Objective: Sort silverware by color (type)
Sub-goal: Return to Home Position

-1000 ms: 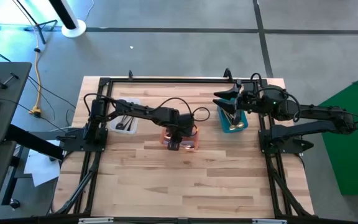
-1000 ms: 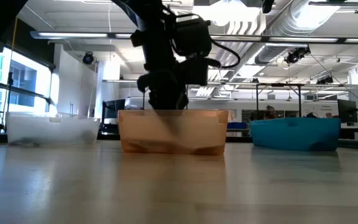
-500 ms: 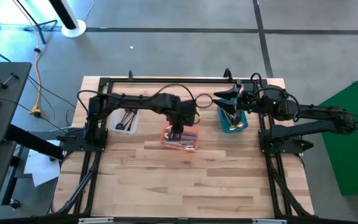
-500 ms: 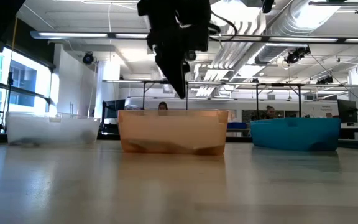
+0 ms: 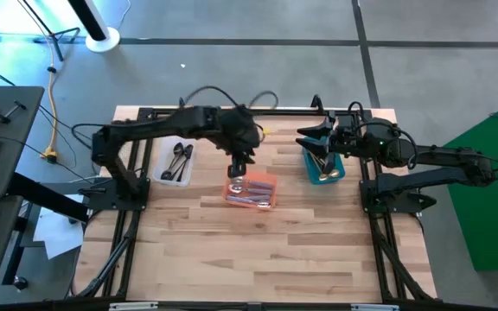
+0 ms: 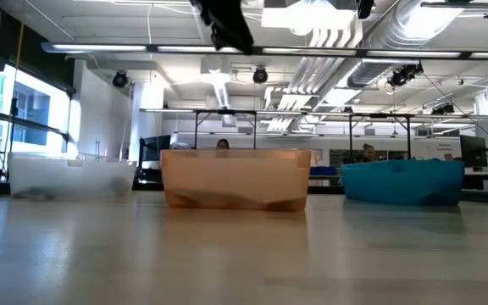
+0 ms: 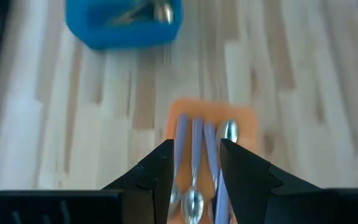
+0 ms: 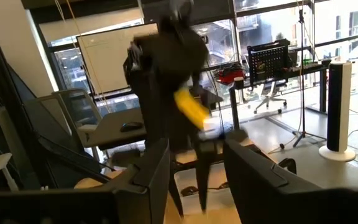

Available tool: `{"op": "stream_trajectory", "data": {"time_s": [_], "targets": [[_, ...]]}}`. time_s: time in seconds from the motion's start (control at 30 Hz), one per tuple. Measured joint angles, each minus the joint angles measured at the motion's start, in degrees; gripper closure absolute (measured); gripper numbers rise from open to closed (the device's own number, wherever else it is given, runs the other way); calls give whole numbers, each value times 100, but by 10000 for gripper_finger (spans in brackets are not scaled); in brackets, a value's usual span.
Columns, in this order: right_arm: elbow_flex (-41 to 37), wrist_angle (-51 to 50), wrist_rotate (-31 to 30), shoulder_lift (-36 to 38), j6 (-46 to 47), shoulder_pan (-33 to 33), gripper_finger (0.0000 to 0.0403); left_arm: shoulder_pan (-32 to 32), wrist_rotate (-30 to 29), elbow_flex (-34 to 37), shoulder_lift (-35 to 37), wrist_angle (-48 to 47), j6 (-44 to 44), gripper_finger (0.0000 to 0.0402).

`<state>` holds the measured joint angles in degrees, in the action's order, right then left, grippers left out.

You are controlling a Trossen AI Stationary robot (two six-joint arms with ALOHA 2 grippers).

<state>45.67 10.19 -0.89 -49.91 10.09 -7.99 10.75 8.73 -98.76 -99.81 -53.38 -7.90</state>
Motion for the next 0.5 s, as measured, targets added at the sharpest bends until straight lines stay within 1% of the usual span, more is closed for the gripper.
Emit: {"op": "stream_trajectory", "data": {"time_s": [0.13,0.2,0.33,0.5], "targets": [[2,-10,0,0,0,0,269,13,17,7,513,401,93,282],[2,-12,0,-1,-1,0,269,13,24,95,804,799,195,282],[2,-6,0,-2,-2,2,269,15,265,534,1484,1691,457,282],[0,103,16,-2,21,22,269,11,477,1352,2402,2827,794,282]]}}
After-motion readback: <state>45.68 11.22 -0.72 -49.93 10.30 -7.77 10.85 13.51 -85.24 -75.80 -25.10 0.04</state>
